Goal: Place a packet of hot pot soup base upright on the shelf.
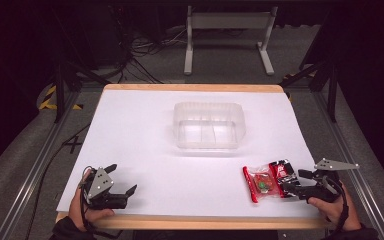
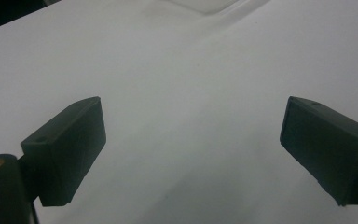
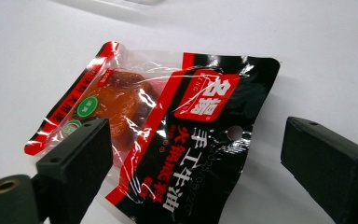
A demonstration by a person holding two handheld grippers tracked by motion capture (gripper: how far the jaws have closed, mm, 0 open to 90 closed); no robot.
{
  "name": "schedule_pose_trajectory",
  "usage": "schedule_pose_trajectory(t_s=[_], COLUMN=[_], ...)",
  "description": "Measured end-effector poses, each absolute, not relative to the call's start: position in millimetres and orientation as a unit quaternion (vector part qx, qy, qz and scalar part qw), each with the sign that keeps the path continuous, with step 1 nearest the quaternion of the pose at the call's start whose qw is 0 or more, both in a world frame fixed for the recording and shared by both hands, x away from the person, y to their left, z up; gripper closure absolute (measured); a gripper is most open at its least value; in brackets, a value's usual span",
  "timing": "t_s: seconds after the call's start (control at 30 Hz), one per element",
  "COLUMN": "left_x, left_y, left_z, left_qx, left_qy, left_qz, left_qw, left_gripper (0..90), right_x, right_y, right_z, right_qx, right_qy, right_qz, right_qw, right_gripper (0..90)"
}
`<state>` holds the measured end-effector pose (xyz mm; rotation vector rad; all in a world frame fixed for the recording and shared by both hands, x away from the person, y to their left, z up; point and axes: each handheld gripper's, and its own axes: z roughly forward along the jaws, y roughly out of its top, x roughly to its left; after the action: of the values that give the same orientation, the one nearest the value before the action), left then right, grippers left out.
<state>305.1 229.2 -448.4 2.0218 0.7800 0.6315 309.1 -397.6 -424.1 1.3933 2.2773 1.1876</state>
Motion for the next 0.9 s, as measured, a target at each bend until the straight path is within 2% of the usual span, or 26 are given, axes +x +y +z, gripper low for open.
schedule_pose_trajectory(t_s=[0.43, 0.57, 0.67, 0.77, 0.83, 0.9], left_x=[304, 303, 304, 304, 304, 305], left_y=[231, 230, 229, 227, 227, 228], left_z=[-448, -449, -450, -450, -450, -450], left_qx=[0.810, 0.814, 0.815, 0.817, 0.818, 0.819], left_qy=[0.309, 0.306, 0.306, 0.305, 0.304, 0.304], left_qz=[0.251, 0.248, 0.244, 0.243, 0.243, 0.242], left_qw=[0.431, 0.427, 0.427, 0.425, 0.424, 0.422], left_gripper=[7.5, 7.4, 7.2, 7.1, 7.2, 7.2], right_x=[310, 312, 317, 318, 318, 317], right_y=[-397, -398, -403, -405, -408, -408], right_z=[-424, -428, -433, -434, -433, -432], right_qx=[0.474, 0.480, 0.492, 0.498, 0.505, 0.502], right_qy=[0.781, 0.781, 0.770, 0.762, 0.758, 0.755], right_qz=[0.394, 0.391, 0.405, 0.412, 0.411, 0.422], right_qw=[0.099, 0.079, 0.044, 0.032, 0.041, 0.025], right_gripper=[9.8, 10.3, 10.5, 10.5, 11.1, 11.3])
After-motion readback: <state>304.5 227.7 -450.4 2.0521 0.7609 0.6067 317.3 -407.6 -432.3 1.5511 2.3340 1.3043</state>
